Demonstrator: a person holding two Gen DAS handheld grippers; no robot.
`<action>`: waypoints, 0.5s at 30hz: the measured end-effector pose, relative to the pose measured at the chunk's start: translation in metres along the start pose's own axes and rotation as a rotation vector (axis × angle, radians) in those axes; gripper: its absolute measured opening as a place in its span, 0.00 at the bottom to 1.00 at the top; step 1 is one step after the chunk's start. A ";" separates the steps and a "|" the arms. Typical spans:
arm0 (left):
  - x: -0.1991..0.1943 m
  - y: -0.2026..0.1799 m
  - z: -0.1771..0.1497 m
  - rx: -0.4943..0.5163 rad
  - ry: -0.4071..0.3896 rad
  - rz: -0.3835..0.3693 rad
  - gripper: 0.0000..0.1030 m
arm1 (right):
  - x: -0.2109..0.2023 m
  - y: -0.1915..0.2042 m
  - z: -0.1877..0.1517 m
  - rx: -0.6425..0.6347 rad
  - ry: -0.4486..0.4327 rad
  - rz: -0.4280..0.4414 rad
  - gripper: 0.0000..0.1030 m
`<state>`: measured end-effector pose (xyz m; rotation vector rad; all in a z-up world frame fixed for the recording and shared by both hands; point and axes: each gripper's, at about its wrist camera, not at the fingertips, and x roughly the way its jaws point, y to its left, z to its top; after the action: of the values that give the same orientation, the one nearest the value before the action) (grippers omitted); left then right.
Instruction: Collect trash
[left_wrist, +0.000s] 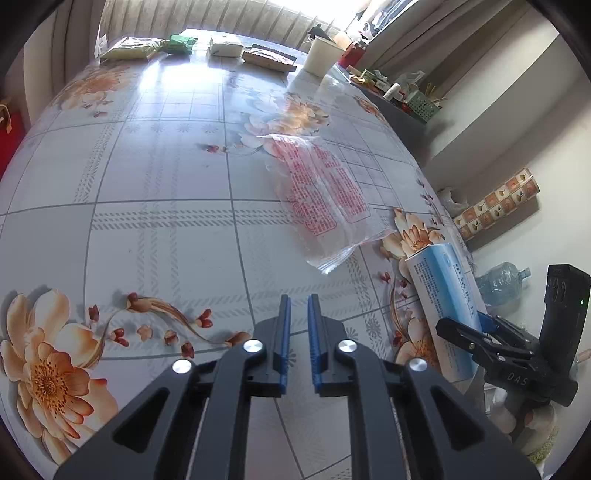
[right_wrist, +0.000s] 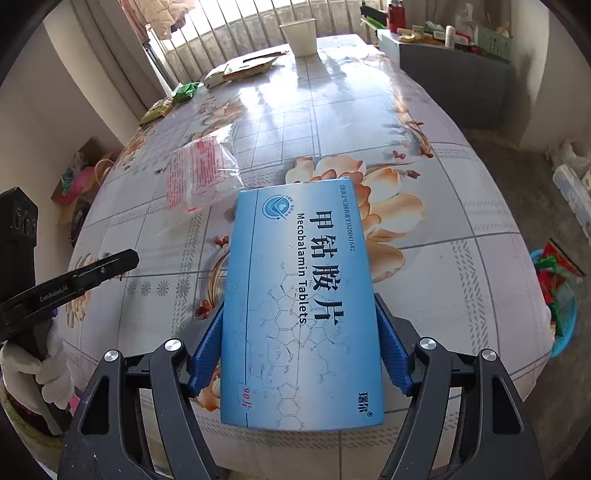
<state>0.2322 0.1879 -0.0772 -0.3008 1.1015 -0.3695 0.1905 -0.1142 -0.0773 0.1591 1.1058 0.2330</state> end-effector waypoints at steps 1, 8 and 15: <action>-0.002 0.000 0.005 -0.010 -0.013 -0.009 0.24 | 0.000 0.000 0.001 0.007 0.000 0.005 0.69; 0.020 -0.016 0.053 -0.012 -0.046 0.021 0.48 | 0.000 -0.005 0.004 0.037 -0.009 -0.007 0.71; 0.054 -0.019 0.084 -0.018 -0.050 0.124 0.47 | 0.002 -0.005 0.005 0.047 -0.019 -0.023 0.71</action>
<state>0.3269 0.1517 -0.0771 -0.2550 1.0690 -0.2404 0.1966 -0.1183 -0.0778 0.1898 1.0946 0.1851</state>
